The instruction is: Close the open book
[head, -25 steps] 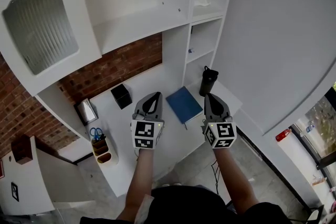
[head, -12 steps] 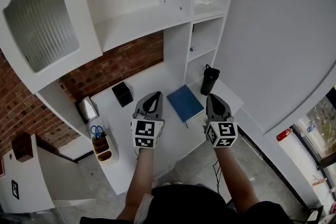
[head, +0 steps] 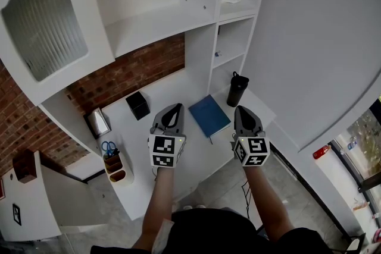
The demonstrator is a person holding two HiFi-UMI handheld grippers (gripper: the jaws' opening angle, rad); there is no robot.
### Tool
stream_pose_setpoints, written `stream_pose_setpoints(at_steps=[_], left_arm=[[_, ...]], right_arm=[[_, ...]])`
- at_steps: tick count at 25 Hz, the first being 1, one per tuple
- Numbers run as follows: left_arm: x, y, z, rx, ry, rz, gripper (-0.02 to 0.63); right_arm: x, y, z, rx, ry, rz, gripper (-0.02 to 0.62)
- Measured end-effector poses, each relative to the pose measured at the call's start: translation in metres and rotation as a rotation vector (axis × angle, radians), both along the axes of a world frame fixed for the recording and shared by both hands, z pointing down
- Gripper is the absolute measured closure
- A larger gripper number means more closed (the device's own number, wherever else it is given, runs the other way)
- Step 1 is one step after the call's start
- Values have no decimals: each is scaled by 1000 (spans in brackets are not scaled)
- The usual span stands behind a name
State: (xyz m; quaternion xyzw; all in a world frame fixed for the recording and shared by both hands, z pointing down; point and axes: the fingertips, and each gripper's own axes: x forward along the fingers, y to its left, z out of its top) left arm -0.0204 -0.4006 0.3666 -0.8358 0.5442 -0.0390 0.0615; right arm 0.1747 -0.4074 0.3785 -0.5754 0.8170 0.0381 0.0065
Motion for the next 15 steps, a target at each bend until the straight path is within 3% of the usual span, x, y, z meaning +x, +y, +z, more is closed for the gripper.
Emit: stream_pose_setpoints(at_steps=[15], left_arm=[[-3, 2, 1, -12, 4, -12, 597]], right_arm=[[3, -1, 4, -16, 2, 2, 598]])
